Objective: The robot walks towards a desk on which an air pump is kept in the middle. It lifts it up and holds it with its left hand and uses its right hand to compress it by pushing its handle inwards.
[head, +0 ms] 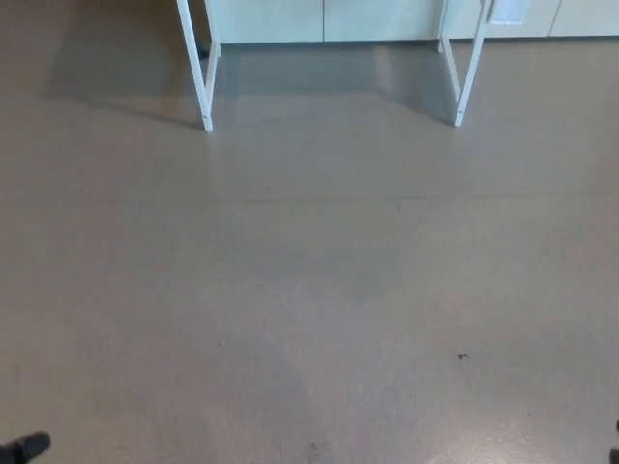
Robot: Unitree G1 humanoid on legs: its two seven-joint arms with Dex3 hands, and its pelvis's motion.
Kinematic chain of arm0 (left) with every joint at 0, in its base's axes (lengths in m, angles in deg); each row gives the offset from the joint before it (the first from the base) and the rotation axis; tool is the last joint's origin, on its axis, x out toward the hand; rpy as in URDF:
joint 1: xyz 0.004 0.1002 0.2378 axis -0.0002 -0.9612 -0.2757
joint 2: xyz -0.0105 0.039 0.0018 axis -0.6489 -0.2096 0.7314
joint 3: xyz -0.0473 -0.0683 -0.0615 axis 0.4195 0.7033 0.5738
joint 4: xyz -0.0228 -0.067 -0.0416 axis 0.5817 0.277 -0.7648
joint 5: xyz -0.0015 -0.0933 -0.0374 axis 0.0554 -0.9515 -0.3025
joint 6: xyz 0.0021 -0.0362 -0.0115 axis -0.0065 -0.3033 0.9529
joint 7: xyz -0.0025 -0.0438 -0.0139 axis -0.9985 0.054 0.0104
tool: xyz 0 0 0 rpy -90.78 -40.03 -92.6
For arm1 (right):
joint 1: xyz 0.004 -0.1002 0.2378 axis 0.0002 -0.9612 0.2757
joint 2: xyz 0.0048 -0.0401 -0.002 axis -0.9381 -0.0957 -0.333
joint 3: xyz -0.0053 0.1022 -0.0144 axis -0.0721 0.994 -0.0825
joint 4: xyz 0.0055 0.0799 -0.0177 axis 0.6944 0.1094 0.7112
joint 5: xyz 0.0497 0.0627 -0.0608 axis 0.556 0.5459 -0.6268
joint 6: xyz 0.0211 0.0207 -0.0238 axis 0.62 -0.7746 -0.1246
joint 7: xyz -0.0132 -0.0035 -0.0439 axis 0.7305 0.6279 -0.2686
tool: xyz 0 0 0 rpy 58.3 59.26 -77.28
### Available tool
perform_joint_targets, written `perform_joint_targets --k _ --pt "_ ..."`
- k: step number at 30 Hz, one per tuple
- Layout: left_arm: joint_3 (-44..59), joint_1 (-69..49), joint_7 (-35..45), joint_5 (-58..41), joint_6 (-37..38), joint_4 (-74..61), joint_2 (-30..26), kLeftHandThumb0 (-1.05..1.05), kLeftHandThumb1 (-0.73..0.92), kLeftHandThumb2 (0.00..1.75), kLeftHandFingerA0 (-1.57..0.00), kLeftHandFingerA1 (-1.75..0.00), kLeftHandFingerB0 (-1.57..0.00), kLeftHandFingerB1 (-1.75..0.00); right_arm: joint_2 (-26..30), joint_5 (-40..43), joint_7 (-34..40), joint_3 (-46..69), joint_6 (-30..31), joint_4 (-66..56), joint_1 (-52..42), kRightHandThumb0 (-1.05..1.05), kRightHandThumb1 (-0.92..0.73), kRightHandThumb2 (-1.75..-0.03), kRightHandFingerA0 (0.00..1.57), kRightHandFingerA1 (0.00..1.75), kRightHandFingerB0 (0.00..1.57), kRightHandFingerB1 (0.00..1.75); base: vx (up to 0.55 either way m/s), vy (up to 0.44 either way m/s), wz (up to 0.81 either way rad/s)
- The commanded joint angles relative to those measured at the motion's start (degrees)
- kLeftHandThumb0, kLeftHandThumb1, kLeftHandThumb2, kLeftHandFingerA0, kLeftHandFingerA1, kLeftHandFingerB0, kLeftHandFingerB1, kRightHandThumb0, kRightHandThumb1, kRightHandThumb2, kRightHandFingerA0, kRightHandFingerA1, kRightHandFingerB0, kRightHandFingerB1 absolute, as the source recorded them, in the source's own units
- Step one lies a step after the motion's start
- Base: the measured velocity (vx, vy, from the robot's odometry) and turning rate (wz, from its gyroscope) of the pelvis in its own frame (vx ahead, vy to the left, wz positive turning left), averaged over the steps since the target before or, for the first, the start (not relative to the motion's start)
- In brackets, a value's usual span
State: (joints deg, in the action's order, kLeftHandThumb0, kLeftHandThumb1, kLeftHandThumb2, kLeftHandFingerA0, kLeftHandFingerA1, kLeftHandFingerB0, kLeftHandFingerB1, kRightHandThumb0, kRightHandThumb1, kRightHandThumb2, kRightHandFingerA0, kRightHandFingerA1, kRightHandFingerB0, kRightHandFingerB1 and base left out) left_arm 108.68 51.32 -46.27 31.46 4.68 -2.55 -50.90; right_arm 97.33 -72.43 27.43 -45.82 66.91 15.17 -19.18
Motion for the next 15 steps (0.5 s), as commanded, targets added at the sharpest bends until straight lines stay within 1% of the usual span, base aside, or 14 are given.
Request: perform_joint_targets --k 1,2,3,4,6,7,8,10,11,13,15 --pt "10.4 3.7 6.5 -15.5 -2.2 0.9 0.0 -0.03 0.49 1.02 -0.36 -0.64 -0.36 -0.63 -0.4 11.3 -5.5 7.7 -3.1 -0.5 3.0 -0.23 -0.64 -0.59 0.64 0.5 0.51 0.42 0.16 0.216 -0.1" --pt "10.5 3.5 6.6 -15.2 -2.1 0.8 0.1 -0.1 0.67 0.6 -0.41 -0.47 -0.41 -0.42 -0.5 11.2 -5.6 7.9 -3.2 -0.4 2.9 -0.23 -0.63 -0.58 0.65 0.5 0.53 0.43 0.17 0.264 -0.23" --pt "10.5 3.3 6.7 -14.7 -2.0 0.8 0.2 -0.1 0.67 0.6 -0.41 -0.47 -0.41 -0.42 -0.6 11.0 -5.8 8.2 -3.5 -0.1 2.8 -0.23 -0.63 -0.58 0.65 0.5 0.53 0.43 0.16 0.296 0.62" --pt "10.7 3.4 6.6 -14.6 -2.0 0.9 0.2 -0.1 0.65 0.59 -0.43 -0.46 -0.42 -0.42 -0.6 10.9 -5.8 8.3 -3.5 0.1 2.9 -0.23 -0.62 -0.58 0.66 0.5 0.54 0.43 0.1 0.533 -0.41" --pt "11.3 3.7 6.6 -14.5 -2.3 1.3 0.2 -0.08 0.67 0.59 -0.43 -0.46 -0.42 -0.42 -0.7 10.8 -5.9 8.6 -3.6 0.2 3.0 -0.24 -0.61 -0.58 0.67 0.51 0.53 0.43 0.09 0.487 0.06" --pt "11.5 3.8 6.7 -14.5 -2.4 1.4 0.2 -0.08 0.67 0.59 -0.43 -0.46 -0.42 -0.42 -0.8 10.7 -6.0 8.7 -3.7 0.1 3.0 -0.24 -0.61 -0.58 0.67 0.51 0.53 0.43 0.22 0.241 0.05" --pt "11.4 2.9 7.6 -14.1 -2.1 1.5 0.0 -0.08 0.7 0.6 -0.41 -0.46 -0.4 -0.42 -1.0 10.3 -6.2 8.5 -4.1 0.0 2.0 -0.25 -0.61 -0.58 0.68 0.5 0.55 0.43 0.26 0.142 0.03" --pt "11.5 2.7 7.5 -14.0 -2.3 1.5 0.0 -0.07 0.68 0.59 -0.42 -0.44 -0.4 -0.41 -1.1 10.3 -6.6 8.8 -4.4 0.3 1.7 -0.25 -0.61 -0.57 0.67 0.51 0.57 0.44 0.24 0.07 0.03" --pt "11.5 2.3 7.8 -14.1 -2.2 1.5 0.1 -0.06 0.69 0.6 -0.41 -0.45 -0.39 -0.41 -1.1 10.3 -6.8 8.8 -4.6 0.3 1.4 -0.24 -0.62 -0.58 0.64 0.51 0.56 0.44 0.28 0.008 0.1" --pt "11.4 1.5 9.1 -14.5 -1.8 1.5 0.1 -0.11 0.67 0.6 -0.39 -0.46 -0.4 -0.43 -1.1 10.4 -6.7 8.9 -4.4 0.1 0.8 -0.23 -0.62 -0.58 0.67 0.51 0.55 0.44 0.28 -0.038 0.08" --pt "11.3 1.1 9.4 -14.9 -1.9 1.4 0.1 -0.1 0.69 0.6 -0.41 -0.46 -0.41 -0.43 -1.1 10.1 -6.7 8.6 -4.4 -0.2 0.3 -0.23 -0.64 -0.59 0.66 0.49 0.52 0.43 0.28 -0.118 0.13"
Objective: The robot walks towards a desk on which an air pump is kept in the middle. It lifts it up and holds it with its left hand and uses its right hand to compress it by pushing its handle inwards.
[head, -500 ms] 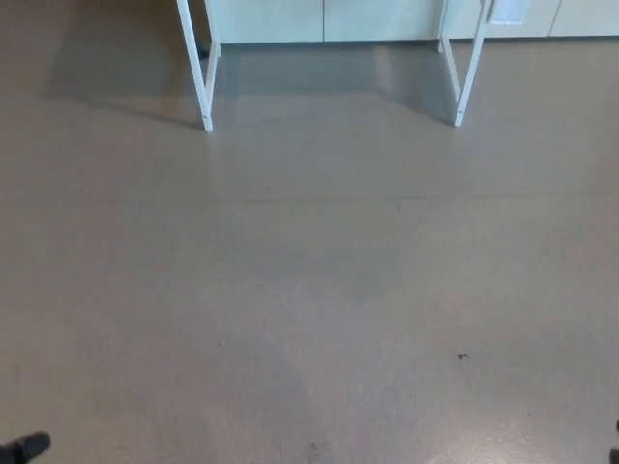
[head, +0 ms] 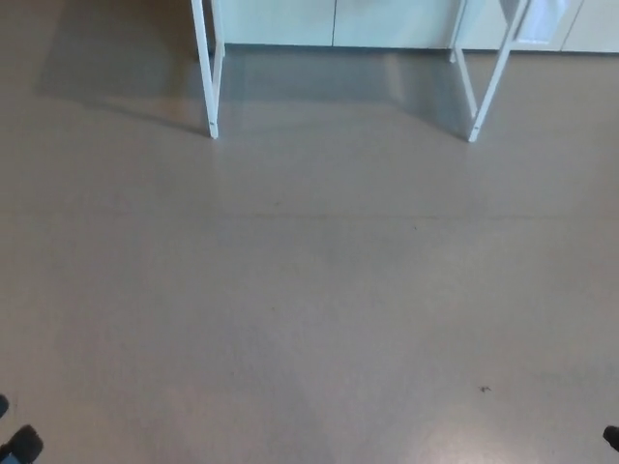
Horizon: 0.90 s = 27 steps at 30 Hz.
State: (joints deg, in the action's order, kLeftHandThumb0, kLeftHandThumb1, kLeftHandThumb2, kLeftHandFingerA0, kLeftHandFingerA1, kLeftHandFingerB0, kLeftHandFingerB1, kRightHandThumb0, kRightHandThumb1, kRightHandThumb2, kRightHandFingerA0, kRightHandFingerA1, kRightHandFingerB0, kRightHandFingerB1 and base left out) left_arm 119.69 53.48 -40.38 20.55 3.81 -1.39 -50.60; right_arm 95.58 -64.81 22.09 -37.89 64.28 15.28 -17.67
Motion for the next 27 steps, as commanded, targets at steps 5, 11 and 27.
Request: perform_joint_targets --k 5,11,27 --pt "-0.3 -2.3 2.3 -4.8 -1.8 -0.1 -0.1 -0.02 0.51 1.02 -0.31 -0.62 -0.32 -0.61 0.9 2.8 -2.2 0.2 -2.6 -0.2 -3.0 -0.21 -0.64 -0.58 0.67 0.5 0.54 0.43 0.35 -0.159 0.21" --pt "-1.5 -4.2 3.2 -4.6 0.0 0.5 -0.2 -0.04 0.49 1.02 -0.34 -0.63 -0.35 -0.62 0.7 3.3 -2.5 0.0 -2.7 -0.6 -5.0 -0.21 -0.64 -0.59 0.66 0.52 0.51 0.43 0.36 -0.161 0.18" --pt "-4.1 -7.0 2.3 -4.9 -0.1 -1.5 -0.2 -0.04 0.52 1.04 -0.33 -0.62 -0.34 -0.61 0.9 3.6 -3.3 -1.4 -4.2 -0.4 -7.6 -0.22 -0.66 -0.59 0.64 0.49 0.53 0.43 0.4 0.093 -0.17"
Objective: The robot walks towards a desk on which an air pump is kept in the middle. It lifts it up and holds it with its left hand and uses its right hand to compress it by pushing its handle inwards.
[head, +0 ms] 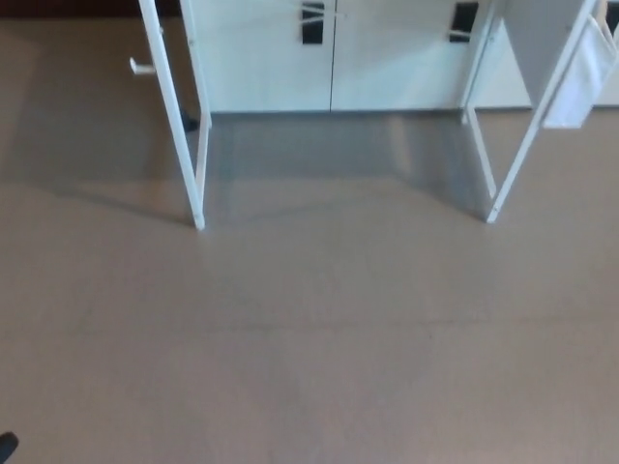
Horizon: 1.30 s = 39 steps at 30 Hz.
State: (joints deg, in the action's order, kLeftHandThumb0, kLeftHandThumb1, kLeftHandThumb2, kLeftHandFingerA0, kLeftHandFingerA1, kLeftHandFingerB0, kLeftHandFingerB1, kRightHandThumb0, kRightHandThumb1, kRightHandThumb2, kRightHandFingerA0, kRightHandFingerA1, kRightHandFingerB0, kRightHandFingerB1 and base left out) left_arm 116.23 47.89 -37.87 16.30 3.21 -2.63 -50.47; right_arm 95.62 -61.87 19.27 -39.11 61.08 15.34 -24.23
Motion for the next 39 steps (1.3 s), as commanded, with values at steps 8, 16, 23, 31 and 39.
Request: perform_joint_targets --k 8,16,23,31,39 --pt "-1.5 -1.7 0.7 -0.9 0.1 0.2 -1.0 -0.14 0.69 0.62 -0.42 -0.45 -0.41 -0.42 1.1 0.5 -0.5 -1.0 -1.4 0.2 -1.4 -0.22 -0.66 -0.59 0.65 0.49 0.52 0.42 0.39 -0.003 0.2" --pt "-2.2 -2.0 1.0 -1.0 0.1 -0.2 -1.1 -0.05 0.52 1.03 -0.3 -0.61 -0.3 -0.6 1.1 0.7 -0.7 -1.4 -2.5 1.0 -1.9 -0.23 -0.66 -0.59 0.7 0.52 0.53 0.44 0.54 -0.097 0.23" --pt "-2.8 -1.9 1.4 -0.9 0.6 0.4 -1.5 -0.13 0.71 0.62 -0.41 -0.45 -0.41 -0.42 1.1 1.1 -0.8 -1.4 -2.5 1.4 -2.0 -0.23 -0.64 -0.58 0.72 0.52 0.55 0.44 0.43 0.08 -0.31" --pt "-3.1 -1.7 1.2 -0.9 0.6 0.4 -1.5 -0.05 0.51 1.03 -0.33 -0.62 -0.33 -0.61 1.1 1.3 -0.6 -1.6 -1.9 0.8 -2.2 -0.25 -0.61 -0.58 0.72 0.53 0.55 0.44 0.47 0.247 -0.18" --pt "-3.3 -1.7 1.0 -1.3 0.2 0.4 -1.6 -0.11 0.72 0.62 -0.43 -0.47 -0.42 -0.43 1.1 1.0 -0.7 -2.0 -2.4 0.8 -2.3 -0.24 -0.63 -0.58 0.71 0.55 0.54 0.44 0.3 -0.012 0.26"
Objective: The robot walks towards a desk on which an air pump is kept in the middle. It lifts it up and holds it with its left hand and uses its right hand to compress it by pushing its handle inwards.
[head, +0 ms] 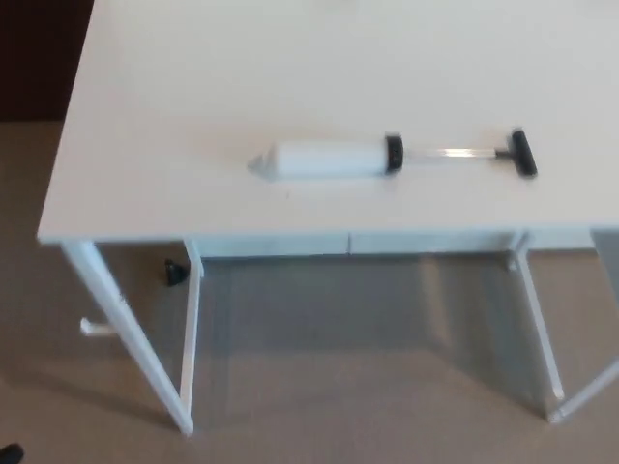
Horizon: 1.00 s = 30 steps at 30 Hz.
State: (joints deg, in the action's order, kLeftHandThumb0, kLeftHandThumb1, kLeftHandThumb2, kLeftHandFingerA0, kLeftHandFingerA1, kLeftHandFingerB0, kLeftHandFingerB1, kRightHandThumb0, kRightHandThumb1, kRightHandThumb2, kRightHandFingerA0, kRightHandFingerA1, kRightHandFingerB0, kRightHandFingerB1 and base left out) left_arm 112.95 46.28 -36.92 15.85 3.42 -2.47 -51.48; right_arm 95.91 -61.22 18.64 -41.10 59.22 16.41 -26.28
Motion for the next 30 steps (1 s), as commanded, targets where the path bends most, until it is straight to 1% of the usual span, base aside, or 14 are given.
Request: perform_joint_targets --k 1,2,5,6,10,12,17,18,21,22,24,28,29,30 --pt "0.0 -0.1 0.0 -0.9 -0.1 0.2 -0.6 -0.11 0.72 0.62 -0.43 -0.47 -0.42 -0.43 0.8 0.5 -0.2 0.0 -0.6 -0.1 -0.3 -0.24 -0.63 -0.58 0.71 0.55 0.54 0.44 0.47 -0.043 0.45" --pt "-0.1 -0.1 0.0 -0.8 0.0 0.3 -0.6 -0.12 0.72 0.63 -0.43 -0.47 -0.42 -0.43 0.9 0.5 -0.2 0.0 -0.7 0.0 -0.2 -0.24 -0.63 -0.58 0.67 0.53 0.54 0.44 0.47 -0.043 0.35" --pt "-0.3 0.0 0.0 -0.6 0.2 0.2 -0.5 -0.12 0.71 0.63 -0.43 -0.47 -0.42 -0.43 0.9 0.4 -0.2 -0.1 -0.7 0.1 -0.1 -0.24 -0.62 -0.58 0.66 0.53 0.55 0.44 0.35 -0.079 -0.02" --pt "-0.5 0.1 -0.3 -0.5 0.2 0.1 -0.5 -0.12 0.72 0.63 -0.45 -0.47 -0.43 -0.44 0.9 0.5 -0.1 -0.1 -0.6 0.0 0.1 -0.25 -0.63 -0.58 0.7 0.54 0.54 0.44 0.32 -0.054 -0.05" --pt "-0.7 0.2 -0.6 -0.4 0.4 0.3 -0.4 -0.13 0.72 0.63 -0.45 -0.48 -0.44 -0.44 1.0 0.1 -0.2 -0.4 -1.0 0.1 0.0 -0.25 -0.63 -0.58 0.7 0.54 0.54 0.44 0.19 -0.03 -0.09" --pt "-0.7 0.2 -0.3 -0.5 0.2 0.6 -0.6 -0.14 0.69 0.63 -0.46 -0.48 -0.42 -0.44 0.9 0.2 -0.2 -0.3 -1.2 0.5 -0.1 -0.26 -0.59 -0.57 0.69 0.54 0.53 0.44 0.16 0.006 -0.07" --pt "-1.0 -0.1 -0.4 -0.4 0.4 0.3 -0.3 -0.14 0.68 0.63 -0.45 -0.48 -0.43 -0.44 1.2 0.3 -0.8 -0.3 -1.5 1.1 -0.5 -0.26 -0.61 -0.58 0.67 0.52 0.53 0.43 0.09 0.197 -0.08" --pt "-1.1 0.0 -0.7 -0.3 0.4 0.4 -0.4 -0.15 0.68 0.63 -0.47 -0.48 -0.44 -0.44 1.3 0.3 -0.8 -0.3 -1.6 1.2 -0.5 -0.34 -0.5 -0.74 0.67 0.62 0.49 0.52 0.11 0.311 0.05" --pt "-1.3 0.5 -1.4 -0.1 -0.1 0.5 -0.5 -0.16 0.66 0.63 -0.47 -0.48 -0.45 -0.44 1.3 0.3 -0.6 -0.2 -1.6 1.4 -0.5 -0.34 -0.52 -0.74 0.68 0.61 0.49 0.52 0.11 0.125 0.02" --pt "-1.5 0.4 -1.0 -0.1 -0.2 0.5 -0.6 -0.14 0.7 0.63 -0.44 -0.48 -0.41 -0.44 1.2 0.4 -0.4 -0.2 -1.4 1.2 -0.6 -0.34 -0.51 -0.74 0.67 0.61 0.49 0.53 0.09 0.079 0.05" --pt "-1.7 0.4 -0.5 -0.1 -0.2 0.4 -0.8 -0.14 0.7 0.63 -0.44 -0.48 -0.41 -0.44 1.1 0.5 -0.2 -0.1 -1.2 1.0 -0.7 -0.34 -0.51 -0.74 0.67 0.61 0.49 0.53 0.04 0.04 0.03" --pt "-1.9 0.1 -0.8 -0.1 -0.3 0.1 -0.9 -0.16 0.7 0.64 -0.47 -0.49 -0.43 -0.45 1.1 0.5 -0.6 -0.1 -1.5 1.1 -1.0 -0.35 -0.51 -0.74 0.68 0.62 0.49 0.52 0.07 0.013 0.04" --pt "-1.8 0.1 -0.6 -0.2 -0.3 0.1 -0.8 -0.15 0.66 0.63 -0.48 -0.5 -0.42 -0.46 1.1 0.4 -0.7 -0.2 -1.6 1.0 -1.2 -0.35 -0.52 -0.75 0.68 0.62 0.49 0.53 0.05 -0.086 0.13" --pt "-1.8 0.0 -0.4 -0.4 -0.3 0.1 -0.8 -0.15 0.66 0.63 -0.48 -0.5 -0.42 -0.46 1.1 0.3 -0.8 -0.3 -1.7 0.8 -1.3 -0.35 -0.52 -0.75 0.68 0.62 0.49 0.53 0.03 -0.123 -0.35"
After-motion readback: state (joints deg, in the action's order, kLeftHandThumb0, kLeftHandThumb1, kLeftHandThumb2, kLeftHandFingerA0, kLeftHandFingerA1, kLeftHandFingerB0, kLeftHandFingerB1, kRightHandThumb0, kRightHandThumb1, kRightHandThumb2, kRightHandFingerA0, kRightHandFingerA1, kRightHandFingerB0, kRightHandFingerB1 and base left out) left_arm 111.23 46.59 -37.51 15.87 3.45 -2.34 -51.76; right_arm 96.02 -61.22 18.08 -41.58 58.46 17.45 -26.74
